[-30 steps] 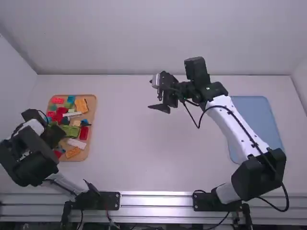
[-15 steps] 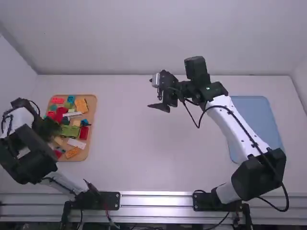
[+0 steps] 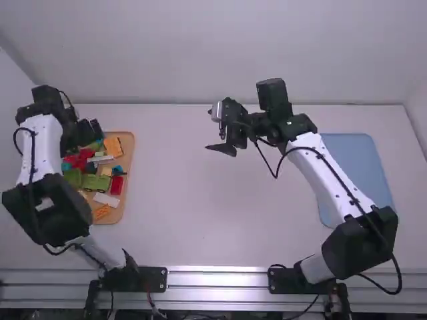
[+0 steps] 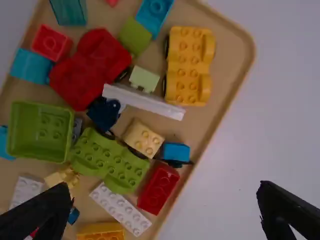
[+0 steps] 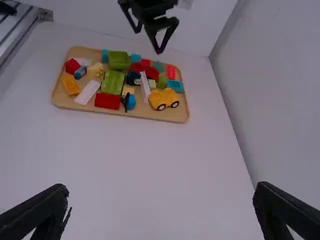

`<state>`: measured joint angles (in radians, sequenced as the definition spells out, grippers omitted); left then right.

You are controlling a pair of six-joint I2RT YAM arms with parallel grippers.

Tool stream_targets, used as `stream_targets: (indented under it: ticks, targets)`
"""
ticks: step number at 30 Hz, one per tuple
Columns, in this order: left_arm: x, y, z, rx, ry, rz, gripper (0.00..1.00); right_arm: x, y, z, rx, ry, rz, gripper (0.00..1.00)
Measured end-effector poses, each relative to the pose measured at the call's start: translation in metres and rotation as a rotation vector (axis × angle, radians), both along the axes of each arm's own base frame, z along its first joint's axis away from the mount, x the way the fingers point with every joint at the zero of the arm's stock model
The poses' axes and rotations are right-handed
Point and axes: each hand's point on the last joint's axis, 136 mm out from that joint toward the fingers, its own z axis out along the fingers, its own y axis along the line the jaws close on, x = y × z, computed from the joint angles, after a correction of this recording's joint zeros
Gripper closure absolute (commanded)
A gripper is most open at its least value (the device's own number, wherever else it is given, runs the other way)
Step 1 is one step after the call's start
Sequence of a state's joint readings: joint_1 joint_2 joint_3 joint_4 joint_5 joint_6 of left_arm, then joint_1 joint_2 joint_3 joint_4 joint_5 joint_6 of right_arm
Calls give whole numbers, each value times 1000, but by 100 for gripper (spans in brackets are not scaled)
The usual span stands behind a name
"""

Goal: Assemble lego blocks to make yellow taxi

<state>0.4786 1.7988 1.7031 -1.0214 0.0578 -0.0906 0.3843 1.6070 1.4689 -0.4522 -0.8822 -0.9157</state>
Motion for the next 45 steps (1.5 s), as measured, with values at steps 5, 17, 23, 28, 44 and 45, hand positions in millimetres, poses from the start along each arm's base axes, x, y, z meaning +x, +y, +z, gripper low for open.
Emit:
stream_targets:
  ticks: [5,17,23,28,44,45]
  targets:
    - [15,0,35,64,-60,-2,1,0,0,0,-1,1,-1,1]
    - [53,-1,-1,68,-48,-95,0,-2,-2,-6,-20,27,-9,1]
    - [74,-7,-49,14,-7,-164,0,4,-5,-9,-47,15,-41,1]
    - [83,-15,-69,7,15,-185,2,6,-7,-11,-58,11,-57,1]
    - [92,-13,-126,-37,78,-155,5,7,-7,-11,-61,7,-60,1]
    - [92,-13,-126,-37,79,-150,5,7,-7,-11,-62,9,-61,1]
